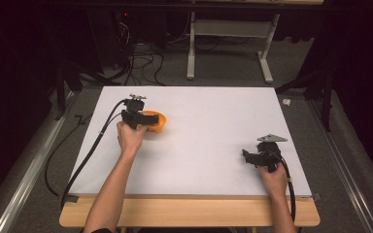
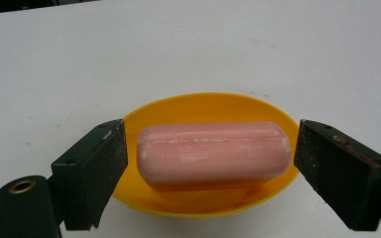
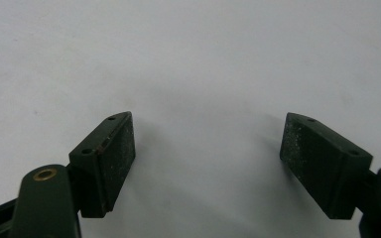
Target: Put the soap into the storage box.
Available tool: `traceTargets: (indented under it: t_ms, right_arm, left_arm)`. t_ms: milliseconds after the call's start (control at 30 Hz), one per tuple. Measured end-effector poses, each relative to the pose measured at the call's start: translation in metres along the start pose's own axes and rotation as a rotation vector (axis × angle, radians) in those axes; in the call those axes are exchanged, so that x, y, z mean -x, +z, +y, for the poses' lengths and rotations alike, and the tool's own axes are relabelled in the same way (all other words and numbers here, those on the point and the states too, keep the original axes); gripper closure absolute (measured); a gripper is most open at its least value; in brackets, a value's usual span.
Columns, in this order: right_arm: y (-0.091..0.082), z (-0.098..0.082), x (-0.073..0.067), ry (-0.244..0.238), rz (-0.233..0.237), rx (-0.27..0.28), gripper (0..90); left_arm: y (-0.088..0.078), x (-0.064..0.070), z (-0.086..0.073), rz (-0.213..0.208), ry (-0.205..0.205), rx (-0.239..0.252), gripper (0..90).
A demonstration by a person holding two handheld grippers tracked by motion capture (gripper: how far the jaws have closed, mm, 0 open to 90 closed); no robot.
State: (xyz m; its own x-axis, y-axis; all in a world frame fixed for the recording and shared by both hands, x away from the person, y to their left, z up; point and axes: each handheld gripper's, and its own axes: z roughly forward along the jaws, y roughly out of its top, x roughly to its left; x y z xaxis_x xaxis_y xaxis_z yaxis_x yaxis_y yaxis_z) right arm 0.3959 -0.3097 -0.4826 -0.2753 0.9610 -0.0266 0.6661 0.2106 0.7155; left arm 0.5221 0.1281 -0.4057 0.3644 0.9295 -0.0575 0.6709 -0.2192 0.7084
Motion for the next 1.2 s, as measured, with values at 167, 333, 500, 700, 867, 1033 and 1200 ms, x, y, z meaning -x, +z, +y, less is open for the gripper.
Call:
traceTargets:
  t_ms: [167, 333, 500, 700, 867, 1033, 1200]
  right_arm:
    - [0.000, 0.000, 0.000, 0.002, 0.001, -0.002, 22.2]
    - [0.000, 0.000, 0.000, 0.002, 0.000, -0.002, 22.1]
    - [0.000, 0.000, 0.000, 0.002, 0.000, -0.002, 22.2]
    - [0.000, 0.000, 0.000, 0.002, 0.001, -0.002, 22.1]
    - [0.000, 0.000, 0.000, 0.000, 0.001, -0.002, 22.2]
    - [0.000, 0.000, 0.000, 0.000, 0.001, -0.002, 22.2]
    - [0.000, 0.000, 0.000, 0.000, 0.000, -0.002, 22.2]
  left_arm:
    - [-0.011, -0.005, -0.004, -0.012, -0.005, 0.028, 14.2]
    - [-0.023, -0.010, -0.009, -0.005, 0.008, 0.045, 14.8]
    - [-0.033, -0.015, -0.014, -0.019, -0.005, 0.074, 15.0]
    - [-0.048, -0.020, -0.025, -0.018, -0.006, 0.102, 15.1]
    - [-0.057, -0.021, -0.032, -0.023, 0.001, 0.113, 15.2]
    - [-0.064, -0.022, -0.039, -0.029, -0.004, 0.129, 15.3]
    - [-0.069, -0.022, -0.044, -0.029, 0.000, 0.137, 15.3]
